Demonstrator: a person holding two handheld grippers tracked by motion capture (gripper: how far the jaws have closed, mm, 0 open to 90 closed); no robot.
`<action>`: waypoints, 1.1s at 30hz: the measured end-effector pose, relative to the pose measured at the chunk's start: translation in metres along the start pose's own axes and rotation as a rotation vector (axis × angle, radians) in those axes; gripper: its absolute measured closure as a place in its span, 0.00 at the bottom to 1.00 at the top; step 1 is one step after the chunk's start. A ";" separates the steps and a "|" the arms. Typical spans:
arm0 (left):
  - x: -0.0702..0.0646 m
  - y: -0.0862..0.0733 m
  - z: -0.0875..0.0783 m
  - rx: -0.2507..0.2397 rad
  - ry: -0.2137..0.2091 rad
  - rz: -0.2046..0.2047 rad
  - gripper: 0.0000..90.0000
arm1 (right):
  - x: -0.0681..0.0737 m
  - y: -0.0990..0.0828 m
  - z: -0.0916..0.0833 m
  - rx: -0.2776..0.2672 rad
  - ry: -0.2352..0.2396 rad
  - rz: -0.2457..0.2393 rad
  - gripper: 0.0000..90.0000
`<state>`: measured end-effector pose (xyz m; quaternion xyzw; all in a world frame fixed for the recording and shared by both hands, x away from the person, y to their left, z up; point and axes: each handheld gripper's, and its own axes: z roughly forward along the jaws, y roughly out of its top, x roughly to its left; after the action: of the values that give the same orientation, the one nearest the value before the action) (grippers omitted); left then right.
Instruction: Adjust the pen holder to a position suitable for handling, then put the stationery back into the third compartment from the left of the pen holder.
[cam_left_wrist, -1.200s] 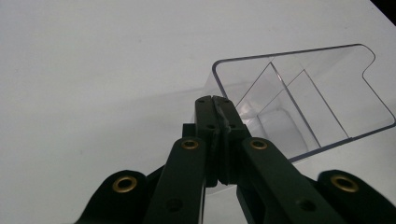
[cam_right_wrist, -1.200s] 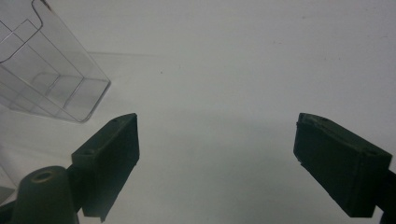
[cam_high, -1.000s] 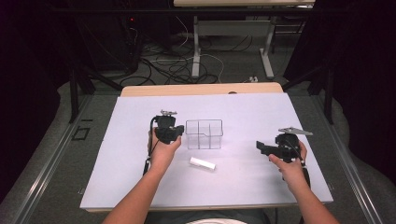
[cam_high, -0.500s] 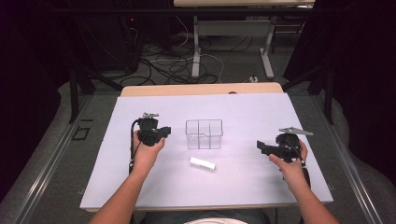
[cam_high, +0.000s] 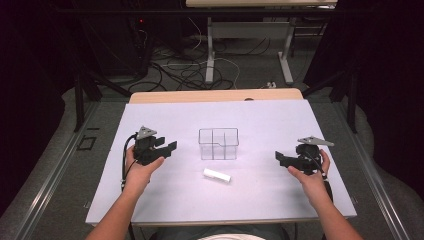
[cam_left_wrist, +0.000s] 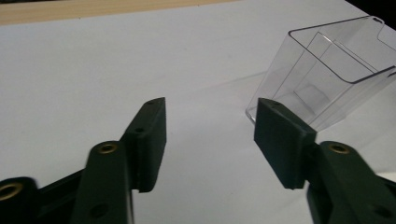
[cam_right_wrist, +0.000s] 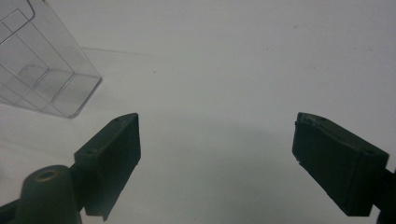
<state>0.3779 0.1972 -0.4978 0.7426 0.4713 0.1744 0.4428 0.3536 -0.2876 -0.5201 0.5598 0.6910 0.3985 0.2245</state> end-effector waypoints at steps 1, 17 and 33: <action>0.000 0.000 0.000 0.000 0.000 0.000 0.42 | 0.000 0.000 0.000 0.000 0.000 0.000 0.17; 0.016 -0.018 -0.025 -0.039 0.024 -0.062 0.16 | 0.002 0.000 0.000 -0.006 0.010 -0.074 0.17; 0.009 -0.024 -0.021 -0.078 0.009 -0.021 0.01 | 0.009 0.001 0.001 -0.010 0.015 -0.168 0.28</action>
<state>0.3552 0.2192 -0.5075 0.7189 0.4741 0.1914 0.4709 0.3522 -0.2789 -0.5189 0.4958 0.7352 0.3859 0.2547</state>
